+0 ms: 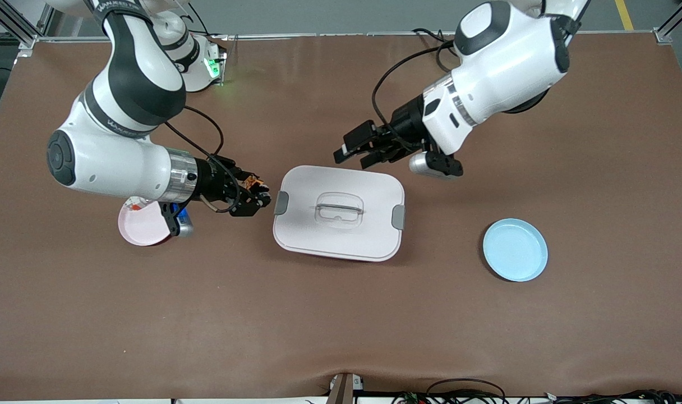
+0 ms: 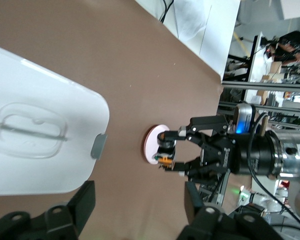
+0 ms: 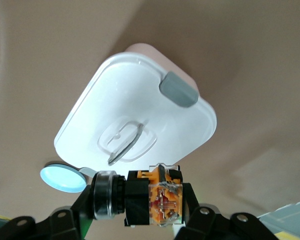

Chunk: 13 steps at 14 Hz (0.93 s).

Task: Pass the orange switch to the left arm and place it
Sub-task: 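Lift the switch with the right gripper while the left gripper approaches, then carry the switch over the box toward the left gripper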

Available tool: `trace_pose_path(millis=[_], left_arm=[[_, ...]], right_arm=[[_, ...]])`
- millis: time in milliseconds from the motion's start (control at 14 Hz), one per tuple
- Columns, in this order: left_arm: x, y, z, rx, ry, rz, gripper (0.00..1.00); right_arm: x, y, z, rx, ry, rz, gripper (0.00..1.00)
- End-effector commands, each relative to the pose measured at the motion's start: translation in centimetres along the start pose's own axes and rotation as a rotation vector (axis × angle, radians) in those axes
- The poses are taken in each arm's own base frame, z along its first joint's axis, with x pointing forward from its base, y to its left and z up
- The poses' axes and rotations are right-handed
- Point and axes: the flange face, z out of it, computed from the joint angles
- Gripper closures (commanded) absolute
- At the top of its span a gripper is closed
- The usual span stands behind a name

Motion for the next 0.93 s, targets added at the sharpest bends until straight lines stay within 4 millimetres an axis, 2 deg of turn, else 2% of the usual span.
trace_pose_path(millis=[0,427,641,854], left_arm=[[-0.4,0.1,2.0,-0.037,0.015,-0.010,0.28],[-0.1,-1.0,6.1,-0.069,0.055,-0.017,0.32],[0.7,-0.9,6.7,-0.084,0.050,-0.017,0.34],[0.8,-0.6,6.8,-0.093,0.049,-0.016,0.35]], right_arm=[[-1.7,-2.2,-0.1,0.023,-0.020,0.105,1.00],[-5.4,-5.0,0.3,0.062,-0.028,0.210,1.00],[-6.5,-6.3,1.3,0.078,-0.032,0.246,1.00],[-6.2,-6.9,1.4,0.114,-0.032,0.277,1.00]])
